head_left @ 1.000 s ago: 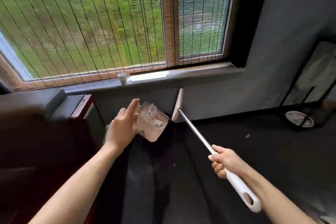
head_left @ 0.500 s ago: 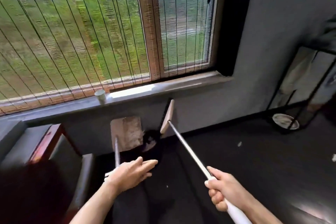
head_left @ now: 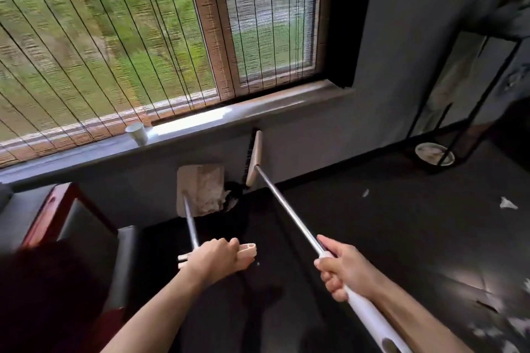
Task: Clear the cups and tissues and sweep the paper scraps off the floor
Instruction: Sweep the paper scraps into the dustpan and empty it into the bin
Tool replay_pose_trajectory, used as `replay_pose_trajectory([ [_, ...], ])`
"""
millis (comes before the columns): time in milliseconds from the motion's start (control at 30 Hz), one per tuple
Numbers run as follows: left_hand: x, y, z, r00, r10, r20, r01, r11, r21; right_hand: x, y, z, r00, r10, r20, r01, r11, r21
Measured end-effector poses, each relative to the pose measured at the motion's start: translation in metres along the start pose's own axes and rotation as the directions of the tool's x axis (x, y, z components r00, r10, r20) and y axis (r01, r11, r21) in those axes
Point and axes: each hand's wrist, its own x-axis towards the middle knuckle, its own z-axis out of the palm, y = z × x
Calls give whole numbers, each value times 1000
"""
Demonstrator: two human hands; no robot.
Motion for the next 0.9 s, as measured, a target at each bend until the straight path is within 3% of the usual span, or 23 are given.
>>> replay_pose_trajectory([
  [200,-5,18,21,997,79,12,-80,993,84,-3,2,-4,1000,-17,4,17,1000,14],
  [400,-23,23,42,979,146,142,-166,975,145,-2,4,-5,999,-33,8,33,998,50],
  [567,-37,29,77,929,135,345,-173,981,83,6,27,-8,1000,-19,3,19,998,60],
  [667,-32,25,85,907,138,398,-179,982,68,15,38,-10,1000,10,9,-10,998,66],
  [800,-27,21,77,901,103,421,-173,976,132,19,44,-15,998,52,31,-55,993,107],
  [900,-28,17,67,924,115,364,-187,968,170,16,47,-20,997,72,28,-75,991,107],
])
